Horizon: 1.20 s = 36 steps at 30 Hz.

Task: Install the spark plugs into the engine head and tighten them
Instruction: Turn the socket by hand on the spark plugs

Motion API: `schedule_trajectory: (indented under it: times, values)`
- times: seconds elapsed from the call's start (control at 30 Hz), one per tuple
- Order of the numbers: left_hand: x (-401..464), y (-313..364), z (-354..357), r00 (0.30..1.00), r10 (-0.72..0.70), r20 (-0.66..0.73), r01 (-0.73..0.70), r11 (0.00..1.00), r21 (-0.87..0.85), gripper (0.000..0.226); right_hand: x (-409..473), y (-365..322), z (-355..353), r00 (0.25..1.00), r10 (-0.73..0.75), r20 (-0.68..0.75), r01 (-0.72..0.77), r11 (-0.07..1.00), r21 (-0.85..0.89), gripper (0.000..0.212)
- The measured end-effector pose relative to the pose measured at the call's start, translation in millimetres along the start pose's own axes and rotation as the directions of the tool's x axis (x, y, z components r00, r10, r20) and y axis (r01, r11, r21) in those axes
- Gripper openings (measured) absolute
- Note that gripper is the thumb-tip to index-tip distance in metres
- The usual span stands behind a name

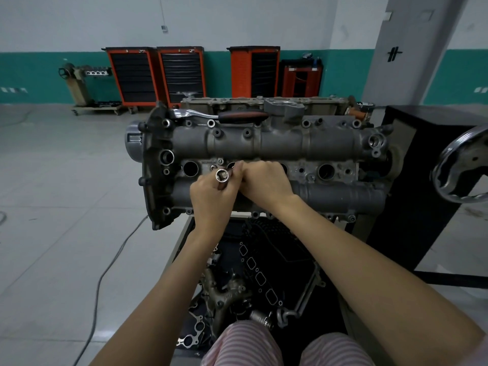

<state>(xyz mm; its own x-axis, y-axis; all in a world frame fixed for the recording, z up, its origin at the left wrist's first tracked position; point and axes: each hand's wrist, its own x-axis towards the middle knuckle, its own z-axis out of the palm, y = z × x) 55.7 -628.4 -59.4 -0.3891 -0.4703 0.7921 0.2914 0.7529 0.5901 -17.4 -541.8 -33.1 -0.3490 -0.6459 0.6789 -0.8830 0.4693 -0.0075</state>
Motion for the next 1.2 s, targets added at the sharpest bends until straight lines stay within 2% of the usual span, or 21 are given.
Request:
schedule_trajectory:
  times: [0.1,0.23,0.43,0.67,0.73,0.87,0.93,1.07,1.2]
  values:
    - [-0.4,1.1,-0.6,1.000,0.019,0.019,-0.019,0.999,0.036,0.039,0.9,0.3,2.8,0.999,-0.021,0.038,0.024,0.997,-0.070,0.022]
    - [-2.7,-0.7,0.6,0.999,-0.012,0.051,0.010,1.000,0.025,0.031,2.9,2.7,6.9,0.997,-0.042,0.059,0.046,0.996,-0.070,0.025]
    - [2.0,0.9,1.5,0.999,-0.033,0.006,0.032,0.999,0.028,0.057,2.9,3.5,7.9,0.999,-0.002,0.048,0.005,0.998,-0.065,0.025]
    - [-3.3,-2.2,2.6,1.000,-0.008,0.022,0.008,1.000,-0.002,0.025,2.2,2.3,5.3,0.998,-0.025,0.050,0.028,0.998,-0.050,0.021]
    - [-3.9,-2.8,1.5,0.999,-0.006,0.035,0.006,1.000,-0.014,0.027,2.7,1.9,5.5,0.998,-0.027,0.060,0.031,0.997,-0.066,0.021]
    - [-2.0,-2.1,1.7,1.000,-0.020,0.022,0.021,0.999,-0.038,0.047,2.5,2.3,5.8,0.998,-0.010,0.061,0.014,0.997,-0.069,0.016]
    - [-0.3,-0.9,2.9,1.000,-0.028,0.010,0.028,1.000,-0.007,0.049,2.5,3.0,4.7,0.998,0.000,0.058,0.004,0.998,-0.066,0.019]
    - [-0.5,-3.7,1.7,0.999,0.010,0.031,-0.012,0.998,0.061,0.040,2.8,3.1,2.2,0.999,-0.010,0.051,0.012,0.999,-0.031,0.020]
    - [-2.3,-5.1,2.1,0.999,-0.021,0.025,0.021,1.000,-0.008,0.027,2.0,1.7,2.8,0.998,-0.029,0.061,0.033,0.998,-0.059,0.023]
